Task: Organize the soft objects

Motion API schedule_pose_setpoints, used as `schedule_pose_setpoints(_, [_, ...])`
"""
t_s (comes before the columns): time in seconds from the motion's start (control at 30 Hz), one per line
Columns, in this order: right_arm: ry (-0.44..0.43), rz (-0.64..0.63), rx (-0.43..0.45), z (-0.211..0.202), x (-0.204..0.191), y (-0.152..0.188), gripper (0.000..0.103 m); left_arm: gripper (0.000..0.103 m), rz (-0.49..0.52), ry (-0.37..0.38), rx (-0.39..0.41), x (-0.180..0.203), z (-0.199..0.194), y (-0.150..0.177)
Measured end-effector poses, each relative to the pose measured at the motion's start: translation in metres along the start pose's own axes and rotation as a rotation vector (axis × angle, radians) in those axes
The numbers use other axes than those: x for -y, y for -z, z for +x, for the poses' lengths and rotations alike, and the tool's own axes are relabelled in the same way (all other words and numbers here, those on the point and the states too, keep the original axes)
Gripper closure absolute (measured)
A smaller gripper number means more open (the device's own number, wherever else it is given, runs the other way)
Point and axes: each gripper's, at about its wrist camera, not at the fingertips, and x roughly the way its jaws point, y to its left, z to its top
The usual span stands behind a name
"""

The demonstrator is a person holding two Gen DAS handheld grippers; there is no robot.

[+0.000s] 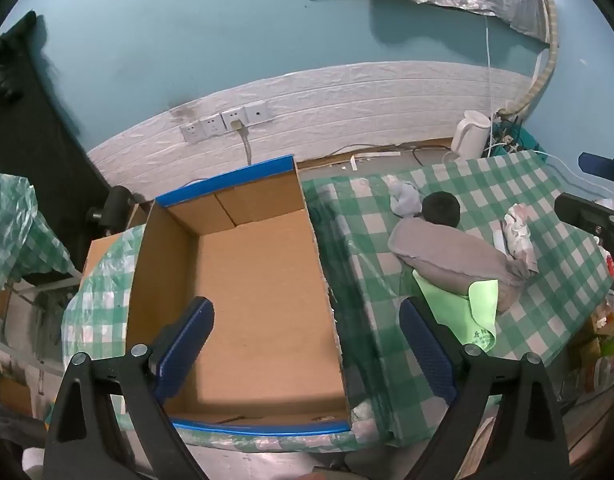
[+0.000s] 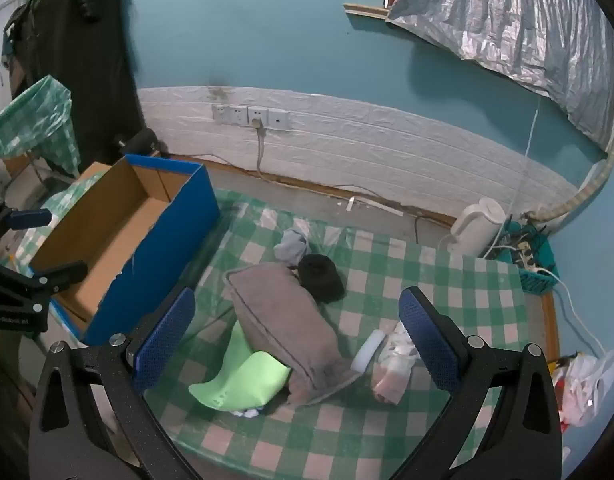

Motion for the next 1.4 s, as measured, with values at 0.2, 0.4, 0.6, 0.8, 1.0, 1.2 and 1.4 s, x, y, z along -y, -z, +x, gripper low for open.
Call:
schedule_pose_setpoints(0.2, [0.004,-0.002,0.0,0.0,0.0,0.0,0.002,0.008,-0.004,-0.004,-0.013,0.005,0.002,0.0])
schedule_pose_setpoints(0.4, [0.011,0.001,0.0,0.002,-0.001,0.0,0.002,0.008,0.0,0.014,-0.019,0.004,0.004,0.003])
schedule_pose_setpoints(0.6, [0.009,0.001,-0.003,-0.002,0.002,0.001,0.002,0.008,0.0,0.019,-0.026,0.005,0.006,0.004])
schedule_pose_setpoints(0.8, [0.012,0.001,-0.003,-0.003,0.002,0.001,0.002,0.008,0.0,0.021,-0.028,0.006,0.006,0.005])
schedule_pose_setpoints(1.0, [0.012,-0.002,-0.004,-0.004,0.003,0.001,0.002,0.008,0.0,0.024,-0.042,0.01,0.009,0.008])
schedule_pose_setpoints(1.2, [0.012,-0.002,-0.004,-0.004,0.003,0.002,0.002,0.008,-0.001,0.026,-0.046,0.01,0.009,0.008])
schedule_pose_setpoints(1.4, [0.014,-0.003,-0.006,-0.003,0.002,0.002,0.002,0.008,-0.001,0.028,-0.05,0.01,0.009,0.008])
